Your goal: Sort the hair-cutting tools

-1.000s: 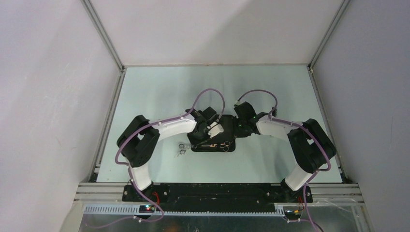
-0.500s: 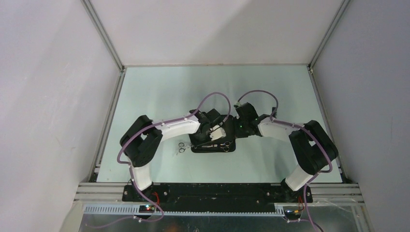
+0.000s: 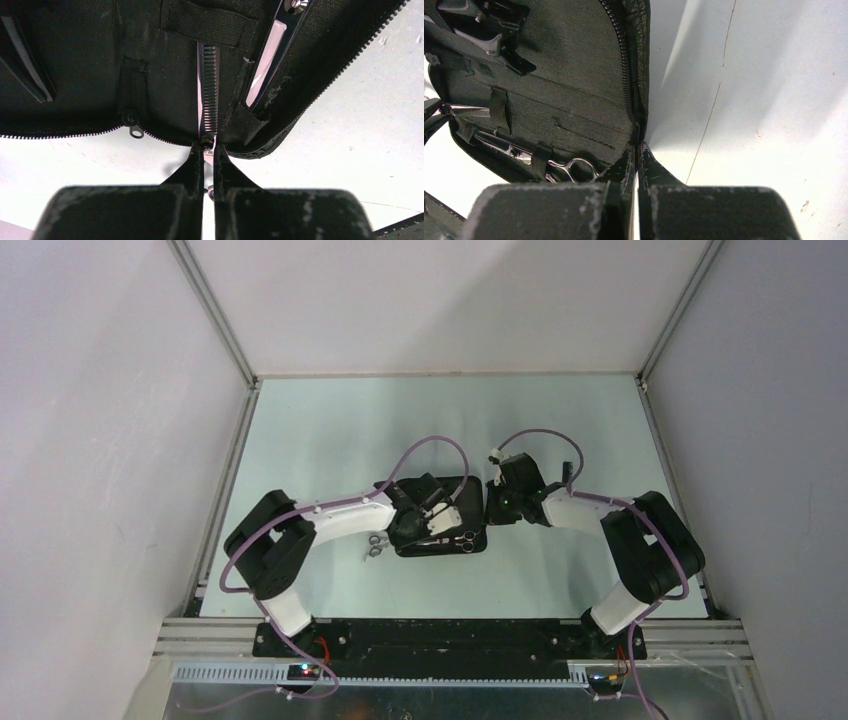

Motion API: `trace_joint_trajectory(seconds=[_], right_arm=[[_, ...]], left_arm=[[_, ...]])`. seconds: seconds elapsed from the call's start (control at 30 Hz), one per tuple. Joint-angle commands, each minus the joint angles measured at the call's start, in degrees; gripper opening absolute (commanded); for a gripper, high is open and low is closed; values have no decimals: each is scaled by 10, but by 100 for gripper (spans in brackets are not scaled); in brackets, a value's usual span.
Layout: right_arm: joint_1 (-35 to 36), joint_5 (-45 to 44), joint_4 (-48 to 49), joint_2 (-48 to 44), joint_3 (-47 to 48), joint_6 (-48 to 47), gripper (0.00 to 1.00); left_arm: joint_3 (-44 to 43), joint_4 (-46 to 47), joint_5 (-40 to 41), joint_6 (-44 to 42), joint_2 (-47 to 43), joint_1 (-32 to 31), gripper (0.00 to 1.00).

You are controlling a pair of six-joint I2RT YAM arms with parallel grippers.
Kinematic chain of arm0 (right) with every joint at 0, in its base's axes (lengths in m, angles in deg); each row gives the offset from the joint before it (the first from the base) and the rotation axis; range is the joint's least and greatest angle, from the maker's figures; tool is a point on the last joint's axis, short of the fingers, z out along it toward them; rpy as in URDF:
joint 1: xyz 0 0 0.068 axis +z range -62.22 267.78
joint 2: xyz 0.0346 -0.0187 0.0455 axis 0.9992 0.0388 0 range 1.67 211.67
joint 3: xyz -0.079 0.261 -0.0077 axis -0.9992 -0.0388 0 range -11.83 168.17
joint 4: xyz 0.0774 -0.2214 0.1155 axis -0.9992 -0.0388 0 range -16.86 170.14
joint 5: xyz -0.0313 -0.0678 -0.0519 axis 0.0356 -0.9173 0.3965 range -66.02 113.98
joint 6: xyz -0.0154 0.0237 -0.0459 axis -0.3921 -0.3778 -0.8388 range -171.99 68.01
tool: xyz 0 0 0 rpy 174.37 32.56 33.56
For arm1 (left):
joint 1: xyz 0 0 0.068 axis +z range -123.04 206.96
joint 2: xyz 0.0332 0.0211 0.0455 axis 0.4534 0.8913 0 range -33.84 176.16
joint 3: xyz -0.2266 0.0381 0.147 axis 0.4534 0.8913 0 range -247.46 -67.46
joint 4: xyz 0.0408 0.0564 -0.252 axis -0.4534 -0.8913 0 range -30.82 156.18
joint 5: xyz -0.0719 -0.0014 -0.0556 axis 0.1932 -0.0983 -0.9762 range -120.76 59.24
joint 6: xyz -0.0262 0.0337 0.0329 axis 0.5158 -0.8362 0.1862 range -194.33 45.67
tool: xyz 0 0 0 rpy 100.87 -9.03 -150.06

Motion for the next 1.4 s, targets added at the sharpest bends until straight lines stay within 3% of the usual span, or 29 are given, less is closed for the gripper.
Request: trace_joint_trajectory(seconds=[0.0,0.27,0.57,0.7,0.8,0.9,1.13,1.37], right_arm=[[16,66,42,15,-10,-7,0],[23,72,60,13,-10,-7,0],[28,70,59,7,-10,0,0],[30,59,53,2,-10,1,0],[33,48,51,-3,-11,1,0],[37,32,38,-8,-11,5,0],[44,9,22,-14,-11,9,0],[47,-7,13,-23,-11,18,0]], left_arm=[[13,107,-30,-27,-21,7,0],[-57,74,-58,-30,12,-17,0],[-110,54,-37,-18,62,-52,3],[-95,73,-10,2,39,-53,15],[-62,91,17,22,-21,-53,48],[-23,111,42,66,-87,-51,67],[58,101,48,232,-239,-13,68],[132,57,29,399,-267,48,60]])
